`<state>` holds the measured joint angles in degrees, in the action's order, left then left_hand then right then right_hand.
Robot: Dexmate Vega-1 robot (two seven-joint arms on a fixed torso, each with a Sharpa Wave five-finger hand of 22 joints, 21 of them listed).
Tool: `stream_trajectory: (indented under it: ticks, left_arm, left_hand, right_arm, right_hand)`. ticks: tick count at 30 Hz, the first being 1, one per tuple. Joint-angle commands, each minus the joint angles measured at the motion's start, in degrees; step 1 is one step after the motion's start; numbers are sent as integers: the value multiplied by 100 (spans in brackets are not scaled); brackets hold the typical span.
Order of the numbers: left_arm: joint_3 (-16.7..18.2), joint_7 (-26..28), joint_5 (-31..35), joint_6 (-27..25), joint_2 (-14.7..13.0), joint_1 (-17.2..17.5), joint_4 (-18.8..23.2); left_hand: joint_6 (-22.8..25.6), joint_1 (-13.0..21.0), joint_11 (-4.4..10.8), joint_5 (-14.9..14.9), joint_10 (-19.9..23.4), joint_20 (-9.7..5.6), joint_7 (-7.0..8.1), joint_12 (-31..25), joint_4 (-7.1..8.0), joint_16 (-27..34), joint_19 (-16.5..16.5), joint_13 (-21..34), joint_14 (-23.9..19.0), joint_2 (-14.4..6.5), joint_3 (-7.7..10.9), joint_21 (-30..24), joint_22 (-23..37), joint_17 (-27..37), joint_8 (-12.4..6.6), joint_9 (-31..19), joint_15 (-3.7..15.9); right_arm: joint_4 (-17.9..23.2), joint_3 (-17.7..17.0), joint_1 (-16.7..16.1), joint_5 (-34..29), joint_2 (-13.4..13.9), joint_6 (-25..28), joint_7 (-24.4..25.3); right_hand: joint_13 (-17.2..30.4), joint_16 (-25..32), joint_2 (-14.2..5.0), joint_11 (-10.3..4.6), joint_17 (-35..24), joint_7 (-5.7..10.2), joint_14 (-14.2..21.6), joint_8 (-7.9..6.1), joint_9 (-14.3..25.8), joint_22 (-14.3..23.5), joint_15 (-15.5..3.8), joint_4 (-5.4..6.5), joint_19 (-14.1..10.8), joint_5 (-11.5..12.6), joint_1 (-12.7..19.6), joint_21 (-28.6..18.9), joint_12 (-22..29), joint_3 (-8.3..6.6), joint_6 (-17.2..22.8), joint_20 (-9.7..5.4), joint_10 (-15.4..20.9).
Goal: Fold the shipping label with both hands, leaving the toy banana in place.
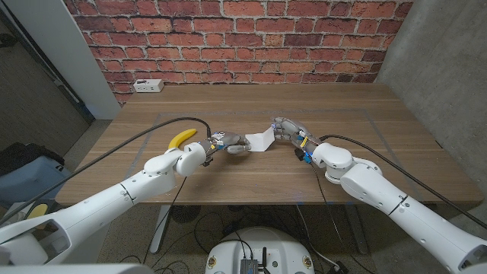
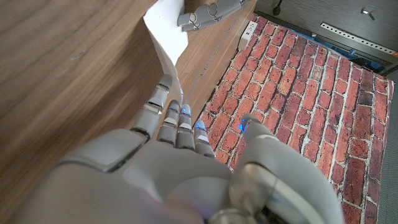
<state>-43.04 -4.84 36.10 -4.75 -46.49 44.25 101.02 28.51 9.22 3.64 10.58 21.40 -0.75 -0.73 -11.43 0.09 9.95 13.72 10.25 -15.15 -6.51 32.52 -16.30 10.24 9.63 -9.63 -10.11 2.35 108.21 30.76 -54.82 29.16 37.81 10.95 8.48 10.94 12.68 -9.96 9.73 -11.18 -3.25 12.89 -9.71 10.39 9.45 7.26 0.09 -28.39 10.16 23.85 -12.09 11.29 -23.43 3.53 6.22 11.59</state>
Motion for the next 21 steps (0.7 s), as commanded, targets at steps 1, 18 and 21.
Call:
stream_trajectory:
  ticks: [1, 18, 21]
  left_arm:
    - [14, 25, -5, -7, -4, -10, -3]
    - [-15, 43, -21, 63, 30, -70, -102]
    - [-13, 39, -27, 60, 27, -68, -99]
  left_hand:
    - [11, 3, -21, 19, -26, -23, 14, 17, -14, 0, 58, 34, 11, 53, 12, 21, 19, -8, -60, -2, 166]
    - [-29, 1, -23, 27, -54, -17, -4, 25, 0, 1, 64, 36, 37, 4, 37, 45, 21, -5, -62, -3, 171]
    - [-29, 0, -21, 28, -53, -24, 0, 24, 1, 5, 67, 36, 31, 3, 38, 47, 21, -5, -63, -3, 177]
  right_arm:
    - [-194, 26, -18, -57, -116, -462, -69]
    - [-298, -37, -168, 33, -304, -724, 92]
    - [-318, -60, -215, 27, -354, -822, 157]
  right_hand:
    - [6, -23, 42, -29, -13, 19, -12, -36, 21, 25, -85, -30, -6, -6, 29, 44, -73, -46, -79, -78, -221]
    - [-3, -107, 39, 146, 5, -421, -121, -91, 43, 21, -443, -219, -80, -4, 149, 101, -58, -6, -532, -375, -1146]
    - [-3, -114, 33, 144, 0, -423, -151, -44, 38, 21, -416, -221, -67, -3, 145, 110, -92, 6, -670, -367, -1292]
